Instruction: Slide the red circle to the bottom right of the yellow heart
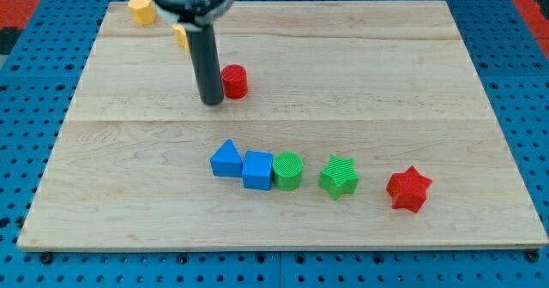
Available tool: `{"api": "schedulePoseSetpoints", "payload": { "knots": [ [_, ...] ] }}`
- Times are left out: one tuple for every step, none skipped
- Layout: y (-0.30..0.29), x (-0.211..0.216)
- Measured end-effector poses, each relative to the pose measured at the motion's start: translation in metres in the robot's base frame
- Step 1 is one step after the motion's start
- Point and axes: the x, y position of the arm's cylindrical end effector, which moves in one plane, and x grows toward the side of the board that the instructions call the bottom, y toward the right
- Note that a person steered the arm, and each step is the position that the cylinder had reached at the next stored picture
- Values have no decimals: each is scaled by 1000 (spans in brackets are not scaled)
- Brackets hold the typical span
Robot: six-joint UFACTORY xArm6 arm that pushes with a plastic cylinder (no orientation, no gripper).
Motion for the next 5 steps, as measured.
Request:
{"api": "schedulePoseSetpoints", "payload": {
  "knots": [
    [43,6],
    [42,-41],
    [20,-92],
    [25,-47],
    [-5,33]
  ]
}}
